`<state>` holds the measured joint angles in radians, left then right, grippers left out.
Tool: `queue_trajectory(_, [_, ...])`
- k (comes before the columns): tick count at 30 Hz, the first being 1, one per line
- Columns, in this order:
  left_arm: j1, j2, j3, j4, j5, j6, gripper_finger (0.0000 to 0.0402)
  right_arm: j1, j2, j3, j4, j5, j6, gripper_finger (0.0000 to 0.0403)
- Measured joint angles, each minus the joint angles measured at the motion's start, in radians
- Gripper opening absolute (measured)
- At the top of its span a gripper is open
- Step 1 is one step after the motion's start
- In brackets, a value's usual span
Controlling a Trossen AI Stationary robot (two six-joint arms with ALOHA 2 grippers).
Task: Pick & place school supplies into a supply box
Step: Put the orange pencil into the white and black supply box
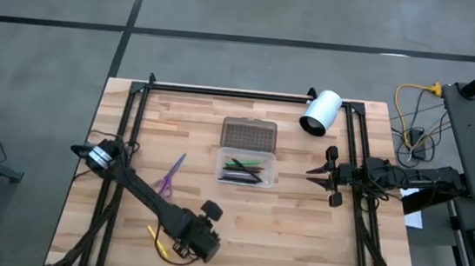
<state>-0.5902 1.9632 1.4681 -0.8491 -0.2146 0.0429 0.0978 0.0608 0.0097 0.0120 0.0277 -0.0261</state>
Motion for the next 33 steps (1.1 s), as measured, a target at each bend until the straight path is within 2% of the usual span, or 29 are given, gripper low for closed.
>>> queue_trajectory(9, [-0.047, 0.065, 0.136, -0.128, 0.033, -0.006, 0.0044, 0.000, 0.000, 0.000, 0.000, 0.000, 0.000, 0.0072])
queue_trajectory(16, [-0.081, 0.065, 0.136, -0.122, 0.134, -0.079, 0.0044, 0.000, 0.000, 0.000, 0.000, 0.000, 0.000, 0.0069])
queue_trajectory(29, [-0.129, 0.065, 0.134, -0.094, 0.166, -0.150, 0.0044, 0.000, 0.000, 0.000, 0.000, 0.000, 0.000, 0.0078])
queue_trajectory(33, [-0.130, 0.065, 0.134, -0.085, 0.219, -0.150, 0.0044, 0.000, 0.000, 0.000, 0.000, 0.000, 0.000, 0.0071])
